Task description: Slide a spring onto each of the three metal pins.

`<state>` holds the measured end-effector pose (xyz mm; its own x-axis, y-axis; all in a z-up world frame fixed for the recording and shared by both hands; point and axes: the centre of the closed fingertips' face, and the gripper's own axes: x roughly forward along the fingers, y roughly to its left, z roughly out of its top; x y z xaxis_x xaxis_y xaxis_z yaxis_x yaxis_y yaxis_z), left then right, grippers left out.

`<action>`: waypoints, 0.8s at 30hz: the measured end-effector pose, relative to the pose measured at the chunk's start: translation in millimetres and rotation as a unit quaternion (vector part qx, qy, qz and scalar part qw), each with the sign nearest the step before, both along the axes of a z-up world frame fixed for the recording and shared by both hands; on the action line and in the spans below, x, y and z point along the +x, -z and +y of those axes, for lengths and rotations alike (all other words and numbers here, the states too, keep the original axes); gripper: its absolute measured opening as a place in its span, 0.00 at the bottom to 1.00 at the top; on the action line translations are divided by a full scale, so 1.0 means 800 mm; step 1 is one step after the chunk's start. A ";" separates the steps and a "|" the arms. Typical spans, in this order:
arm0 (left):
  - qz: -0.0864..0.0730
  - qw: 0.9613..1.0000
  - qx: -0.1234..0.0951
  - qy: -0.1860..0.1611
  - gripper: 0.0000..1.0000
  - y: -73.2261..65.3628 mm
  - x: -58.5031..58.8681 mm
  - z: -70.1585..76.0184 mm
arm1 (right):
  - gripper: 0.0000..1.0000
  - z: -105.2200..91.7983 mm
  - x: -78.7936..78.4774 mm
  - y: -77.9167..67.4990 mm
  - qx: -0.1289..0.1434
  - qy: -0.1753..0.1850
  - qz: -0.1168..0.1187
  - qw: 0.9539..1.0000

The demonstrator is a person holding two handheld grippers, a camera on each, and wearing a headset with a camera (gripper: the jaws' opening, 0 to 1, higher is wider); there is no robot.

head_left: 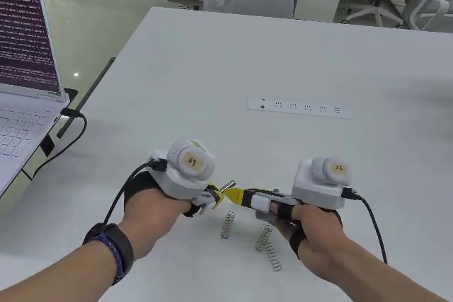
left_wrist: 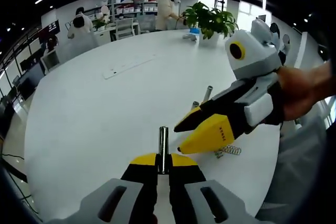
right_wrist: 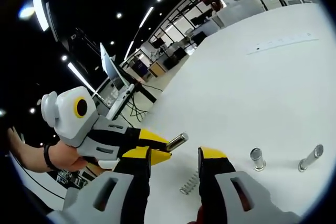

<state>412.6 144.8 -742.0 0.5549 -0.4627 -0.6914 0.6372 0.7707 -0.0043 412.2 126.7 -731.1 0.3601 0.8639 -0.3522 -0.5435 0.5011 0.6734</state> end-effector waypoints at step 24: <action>-0.016 1.000 -0.007 0.011 0.00 -0.010 -0.005 -0.011 | 0.16 0.010 0.011 -0.002 0.030 0.020 0.026 0.999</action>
<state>408.8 135.9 -733.6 0.5665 -0.4850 -0.6662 0.6541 0.7564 0.0056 420.6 134.9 -729.1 0.3775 0.8689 -0.3202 -0.4865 0.4803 0.7298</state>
